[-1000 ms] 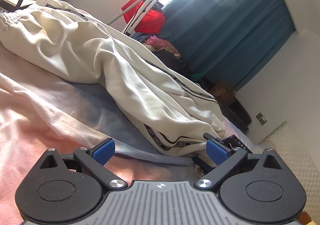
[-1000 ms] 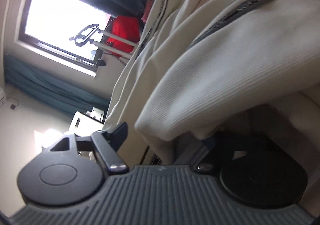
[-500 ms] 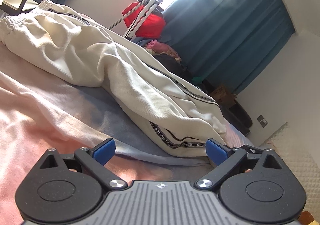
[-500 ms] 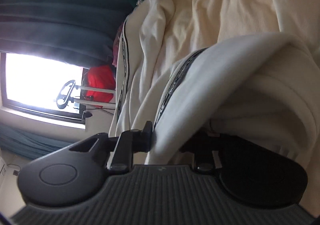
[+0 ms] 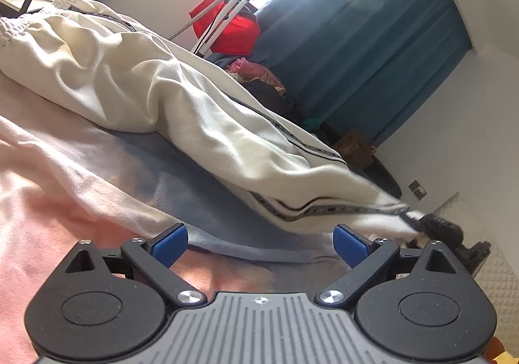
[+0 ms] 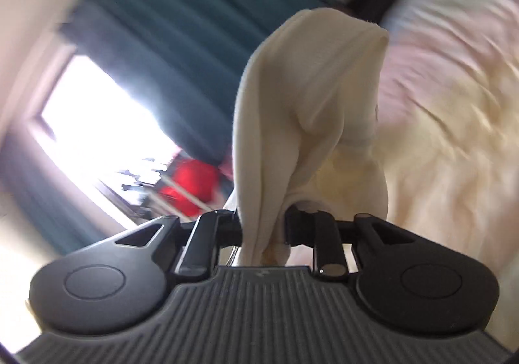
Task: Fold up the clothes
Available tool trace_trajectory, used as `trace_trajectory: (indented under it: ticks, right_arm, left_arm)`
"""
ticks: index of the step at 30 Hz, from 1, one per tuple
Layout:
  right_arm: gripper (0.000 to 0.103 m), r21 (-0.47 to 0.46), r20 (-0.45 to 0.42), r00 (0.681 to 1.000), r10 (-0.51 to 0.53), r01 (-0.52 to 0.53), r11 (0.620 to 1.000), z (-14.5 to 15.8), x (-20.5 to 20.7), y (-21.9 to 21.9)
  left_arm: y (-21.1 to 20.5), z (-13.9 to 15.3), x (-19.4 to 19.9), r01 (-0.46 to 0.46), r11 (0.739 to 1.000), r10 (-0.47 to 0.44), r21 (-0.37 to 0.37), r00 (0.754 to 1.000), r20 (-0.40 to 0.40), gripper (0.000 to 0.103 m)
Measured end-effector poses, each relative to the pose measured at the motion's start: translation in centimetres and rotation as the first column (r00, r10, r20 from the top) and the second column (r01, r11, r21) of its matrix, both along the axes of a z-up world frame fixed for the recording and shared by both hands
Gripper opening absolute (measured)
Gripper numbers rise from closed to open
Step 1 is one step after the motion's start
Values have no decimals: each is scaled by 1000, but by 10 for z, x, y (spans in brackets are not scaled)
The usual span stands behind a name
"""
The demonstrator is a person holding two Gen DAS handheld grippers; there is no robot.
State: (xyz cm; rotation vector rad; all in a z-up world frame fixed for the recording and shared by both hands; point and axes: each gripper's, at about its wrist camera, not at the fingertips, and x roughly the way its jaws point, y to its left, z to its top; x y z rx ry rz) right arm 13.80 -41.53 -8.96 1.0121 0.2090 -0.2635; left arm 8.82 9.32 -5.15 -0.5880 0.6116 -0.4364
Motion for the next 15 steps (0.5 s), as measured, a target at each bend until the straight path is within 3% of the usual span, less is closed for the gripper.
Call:
trace_trajectory:
  ticks: [3,5,7,9,15]
  right_arm:
    - [26,191,-152,988,-3,33,981,-36,-5,-12]
    - [42,248,-122,992,32,0,969,-41,-9,-12]
    - [89,253,-60,997,57,-40,967,-36,-18,-7]
    - [92,252,-36,998,52,-42,967,-30,-30,-1]
    - [92,393,-117,973,198,-138,909,-42,-46,27]
  left_arm:
    - [0,2,0,9,1000,-9,-18,1000,2,97]
    - [0,3,0,11,1000,-11,-18,1000,4,97]
    - [0,2,0,10,1000,-10,-20,1000,-2,97]
    - [-1,2,2,10,1000,-10,-26,1000,-11,97]
    - [-1,2,2,16,999,-17,-38,1000,-24,97]
